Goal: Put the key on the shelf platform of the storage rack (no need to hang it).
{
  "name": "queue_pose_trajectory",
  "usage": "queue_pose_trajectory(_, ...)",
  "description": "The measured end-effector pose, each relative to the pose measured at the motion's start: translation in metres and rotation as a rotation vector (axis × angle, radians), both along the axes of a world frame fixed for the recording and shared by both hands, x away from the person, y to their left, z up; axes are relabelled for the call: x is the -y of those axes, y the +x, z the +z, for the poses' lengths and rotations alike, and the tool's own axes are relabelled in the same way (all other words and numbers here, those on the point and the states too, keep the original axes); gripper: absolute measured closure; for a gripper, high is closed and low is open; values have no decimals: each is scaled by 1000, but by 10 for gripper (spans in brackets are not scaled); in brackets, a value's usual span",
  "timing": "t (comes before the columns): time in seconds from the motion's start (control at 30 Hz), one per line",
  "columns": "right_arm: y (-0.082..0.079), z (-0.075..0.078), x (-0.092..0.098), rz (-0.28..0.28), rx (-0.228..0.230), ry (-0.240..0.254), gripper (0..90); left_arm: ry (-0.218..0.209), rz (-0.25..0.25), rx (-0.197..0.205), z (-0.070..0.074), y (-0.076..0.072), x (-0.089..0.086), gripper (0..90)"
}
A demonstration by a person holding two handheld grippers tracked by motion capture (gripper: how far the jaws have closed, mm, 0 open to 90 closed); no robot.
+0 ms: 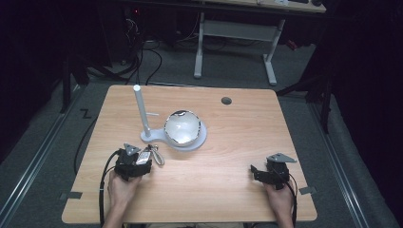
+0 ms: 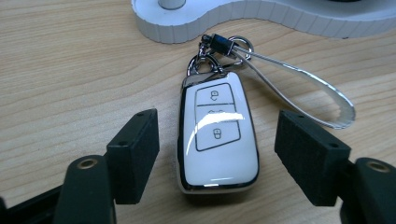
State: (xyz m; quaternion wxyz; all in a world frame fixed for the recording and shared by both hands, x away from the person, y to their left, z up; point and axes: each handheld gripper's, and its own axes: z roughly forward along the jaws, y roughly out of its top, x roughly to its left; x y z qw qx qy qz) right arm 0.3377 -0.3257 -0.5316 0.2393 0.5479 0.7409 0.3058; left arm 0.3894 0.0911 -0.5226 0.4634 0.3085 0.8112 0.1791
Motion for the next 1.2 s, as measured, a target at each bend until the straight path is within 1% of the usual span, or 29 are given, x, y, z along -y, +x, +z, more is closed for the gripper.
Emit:
queue_pose_trajectory(0.03, 0, 0, 0, 0, 0, 0, 233, -2, 4, -2, -1, 1, 0, 312)
queue_pose_trajectory(0.07, 0, 0, 0, 0, 0, 0, 233, 9, 1, 1, -2, 2, 0, 330)
queue_pose_trajectory(0.13, 0, 0, 0, 0, 0, 0, 233, -2, 17, -8, -3, 4, 1, 346)
queue_pose_trajectory(0.2, 0, 0, 0, 0, 0, 0, 233, 8, 6, -2, -5, 6, 0, 353)
queue_pose_trajectory(0.27, 0, 0, 0, 0, 0, 0, 233, -2, 21, -10, -6, 8, 1, 373)
queue_pose_trajectory(0.3, 0, 0, 0, 0, 0, 0, 233, 11, 9, -2, -8, 8, 0, 392)
queue_pose_trajectory(0.43, 0, 0, 0, 0, 0, 0, 233, 5, 13, 4, -7, 9, 0, 414)
queue_pose_trajectory(0.5, 0, 0, 0, 0, 0, 0, 233, 13, 12, 9, -8, 9, 0, 442)
queue_pose_trajectory(0.57, 0, 0, 0, 0, 0, 0, 233, 0, 25, 4, -7, 9, 0, 482)
queue_pose_trajectory(0.63, 0, 0, 0, 0, 0, 0, 233, 5, 17, 5, -7, 8, 0, 489)
queue_pose_trajectory(0.67, 0, 0, 0, 0, 0, 0, 233, 3, 16, -1, -7, 8, 0, 489)
queue_pose_trajectory(0.7, 0, 0, 0, 0, 0, 0, 233, 13, 8, -4, -7, 8, 0, 491)
queue_pose_trajectory(0.77, 0, 0, 0, 0, 0, 0, 233, 20, 4, -5, -7, 7, 1, 495)
queue_pose_trajectory(0.83, 0, 0, 0, 0, 0, 0, 233, 29, -21, -1, -7, 6, 1, 497)
queue_pose_trajectory(0.9, 0, 0, 0, 0, 0, 0, 233, 33, -17, 1, -7, 6, 1, 498)
queue_pose_trajectory(0.93, 0, 0, 0, -2, -1, 0, 233, 31, -24, 4, -7, 5, 1, 498)
queue_pose_trajectory(0.97, 0, 0, 0, -2, -1, 0, 233, 24, -16, 3, -6, 4, 2, 499)
queue_pose_trajectory(1.03, 0, 0, 0, -1, -1, 0, 233, 18, -26, 13, -3, 3, 1, 499)
queue_pose_trajectory(1.07, 0, 0, 0, -1, -1, 0, 233, 6, -19, 13, -2, 2, 1, 499)
queue_pose_trajectory(1.13, 0, 0, 0, 0, 0, 0, 233, -2, -17, 20, 1, 1, 0, 500)
queue_pose_trajectory(1.2, 0, 0, 0, 0, 0, 0, 233, -23, -15, 27, 5, -1, -1, 500)
